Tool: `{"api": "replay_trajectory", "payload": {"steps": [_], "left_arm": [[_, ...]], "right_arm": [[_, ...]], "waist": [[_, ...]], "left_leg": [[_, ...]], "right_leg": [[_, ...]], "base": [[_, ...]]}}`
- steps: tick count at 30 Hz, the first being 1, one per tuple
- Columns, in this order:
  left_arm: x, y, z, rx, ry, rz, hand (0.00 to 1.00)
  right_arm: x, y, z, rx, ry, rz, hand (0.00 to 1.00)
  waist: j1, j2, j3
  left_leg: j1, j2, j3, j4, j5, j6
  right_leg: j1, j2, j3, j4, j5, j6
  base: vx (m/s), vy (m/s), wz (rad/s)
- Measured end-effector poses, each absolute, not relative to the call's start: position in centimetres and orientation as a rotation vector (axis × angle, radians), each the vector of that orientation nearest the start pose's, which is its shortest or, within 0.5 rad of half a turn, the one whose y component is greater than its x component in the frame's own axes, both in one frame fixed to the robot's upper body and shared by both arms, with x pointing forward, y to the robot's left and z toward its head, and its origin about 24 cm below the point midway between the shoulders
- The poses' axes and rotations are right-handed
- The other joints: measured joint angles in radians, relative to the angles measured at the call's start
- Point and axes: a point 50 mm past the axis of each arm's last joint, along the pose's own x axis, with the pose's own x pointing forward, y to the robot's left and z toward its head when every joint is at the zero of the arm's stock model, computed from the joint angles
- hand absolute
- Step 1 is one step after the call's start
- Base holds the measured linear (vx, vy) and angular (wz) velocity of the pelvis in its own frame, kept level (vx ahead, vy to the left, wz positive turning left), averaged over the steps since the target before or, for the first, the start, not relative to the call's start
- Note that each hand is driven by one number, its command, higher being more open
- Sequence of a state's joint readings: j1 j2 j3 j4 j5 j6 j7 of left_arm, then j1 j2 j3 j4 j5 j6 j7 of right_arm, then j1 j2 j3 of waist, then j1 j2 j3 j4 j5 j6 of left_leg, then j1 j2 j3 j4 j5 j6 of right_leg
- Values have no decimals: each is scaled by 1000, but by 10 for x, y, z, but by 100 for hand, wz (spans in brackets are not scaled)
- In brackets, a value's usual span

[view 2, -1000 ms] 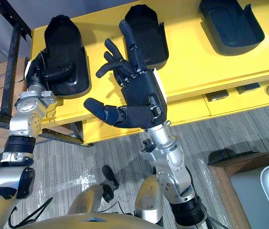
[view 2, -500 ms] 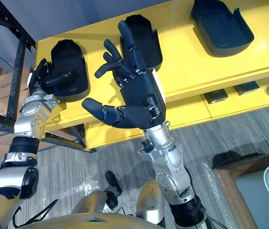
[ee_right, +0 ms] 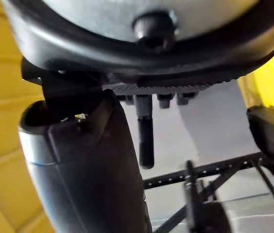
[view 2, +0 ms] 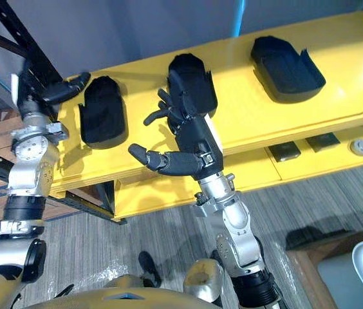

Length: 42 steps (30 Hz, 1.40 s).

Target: Walk over and take three plastic housings, then place them on the shelf

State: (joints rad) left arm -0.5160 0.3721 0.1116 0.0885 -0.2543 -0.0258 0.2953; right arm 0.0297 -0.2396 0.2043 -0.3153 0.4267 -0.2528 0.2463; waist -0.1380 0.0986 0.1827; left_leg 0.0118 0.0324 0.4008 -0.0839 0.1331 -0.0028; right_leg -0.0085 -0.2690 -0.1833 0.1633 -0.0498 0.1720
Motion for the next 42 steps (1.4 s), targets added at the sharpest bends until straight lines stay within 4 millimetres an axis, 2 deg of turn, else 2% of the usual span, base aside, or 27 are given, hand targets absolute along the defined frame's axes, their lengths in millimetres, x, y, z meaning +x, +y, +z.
{"api": "replay_trajectory", "payload": {"steps": [2,5,7,12,15,16,27,32,37,42], "left_arm": [[302,217,212,22,-639,257,100],[284,202,214,65,-713,165,100],[275,193,209,59,-715,93,100],[251,177,182,55,-651,-61,100],[242,171,176,52,-641,-130,100],[239,170,175,51,-648,-142,100],[208,170,166,-85,-694,-110,100],[201,173,152,-156,-633,-68,100],[197,177,147,-247,-616,-36,100],[194,178,147,-314,-636,-8,100]], "right_arm": [[226,-126,122,141,-473,476,0],[229,-129,115,104,-445,410,0],[232,-134,111,71,-431,346,0],[236,-147,110,-3,-437,180,0],[236,-151,112,4,-456,126,0],[236,-152,112,12,-458,111,100],[235,-156,112,-5,-465,91,100],[234,-155,114,-18,-474,67,100],[235,-154,119,2,-497,34,100],[232,-149,129,25,-549,36,100]], "waist": [[2,-11,-22],[11,-26,-48],[20,-32,-54],[28,-41,-59],[29,-54,-68],[31,-58,-71],[67,-72,-74],[92,-91,-65],[110,-129,-37],[110,-132,-7]], "left_leg": [[6,2,-11,-1,0,0],[14,4,-23,-5,1,-3],[16,5,-28,-5,2,-5],[8,8,-40,-6,3,-15],[-5,11,-44,-6,9,-14],[-7,12,-44,-6,9,-14],[-41,13,-90,-5,23,-11],[-65,14,-103,-5,26,-15],[-78,12,-108,-4,27,-15],[-82,12,-113,-2,27,-15]], "right_leg": [[29,6,-14,-32,12,0],[54,10,-30,-54,19,-4],[61,14,-31,-66,19,-7],[62,27,-17,-83,13,-18],[60,34,-17,-101,22,-25],[61,36,-17,-110,29,-26],[61,43,-59,-121,38,-23],[51,47,-71,-131,40,-28],[42,46,-75,-128,41,-30],[40,46,-80,-124,40,-32]], "base": [[15,23,11],[-12,24,11],[-51,26,9],[-56,28,5],[-11,7,3],[0,0,0],[12,0,12],[4,8,9],[11,5,2],[15,4,2]]}}
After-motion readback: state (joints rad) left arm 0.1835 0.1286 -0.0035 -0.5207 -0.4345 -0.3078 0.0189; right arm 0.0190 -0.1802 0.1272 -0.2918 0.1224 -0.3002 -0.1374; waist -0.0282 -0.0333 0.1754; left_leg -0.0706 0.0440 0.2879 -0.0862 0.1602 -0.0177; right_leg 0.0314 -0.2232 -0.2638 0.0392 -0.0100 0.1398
